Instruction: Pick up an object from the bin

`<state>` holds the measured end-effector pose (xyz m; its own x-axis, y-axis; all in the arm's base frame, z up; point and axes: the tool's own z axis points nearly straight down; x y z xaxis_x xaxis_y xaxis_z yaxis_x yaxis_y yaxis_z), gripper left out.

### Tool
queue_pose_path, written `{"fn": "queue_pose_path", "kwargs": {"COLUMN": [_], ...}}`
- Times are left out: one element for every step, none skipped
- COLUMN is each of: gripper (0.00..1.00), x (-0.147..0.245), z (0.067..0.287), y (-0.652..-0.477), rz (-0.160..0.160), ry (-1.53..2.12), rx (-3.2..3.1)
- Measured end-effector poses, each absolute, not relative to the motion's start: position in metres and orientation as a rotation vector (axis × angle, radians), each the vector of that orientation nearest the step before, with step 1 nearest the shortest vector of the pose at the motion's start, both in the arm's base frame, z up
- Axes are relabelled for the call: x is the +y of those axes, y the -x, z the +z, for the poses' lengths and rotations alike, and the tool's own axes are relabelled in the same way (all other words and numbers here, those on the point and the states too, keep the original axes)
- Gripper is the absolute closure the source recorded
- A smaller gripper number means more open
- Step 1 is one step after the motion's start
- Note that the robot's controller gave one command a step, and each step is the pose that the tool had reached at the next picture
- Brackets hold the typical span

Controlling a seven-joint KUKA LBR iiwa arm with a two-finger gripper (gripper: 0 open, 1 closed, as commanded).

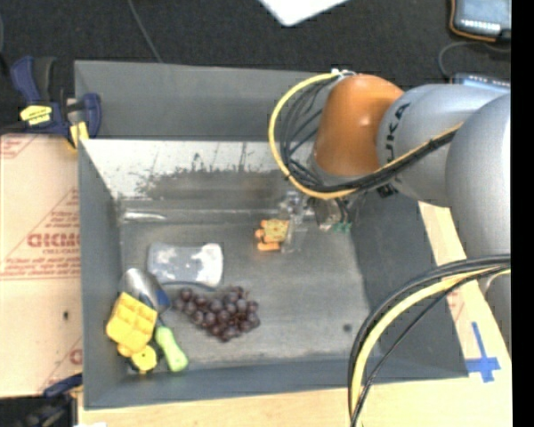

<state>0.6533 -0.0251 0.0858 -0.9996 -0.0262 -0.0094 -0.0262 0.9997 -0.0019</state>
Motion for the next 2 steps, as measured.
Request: {"fn": "queue_pose_path", "kwargs": {"gripper": [1.0,1.0], "x": [-0.025,-0.028], "z": [0.086,0.137], "y": [-0.653,-0.647], "rz": [-0.003,-0.004], "ry": [0.042,0.044], "rx": [3.132,3.137]}}
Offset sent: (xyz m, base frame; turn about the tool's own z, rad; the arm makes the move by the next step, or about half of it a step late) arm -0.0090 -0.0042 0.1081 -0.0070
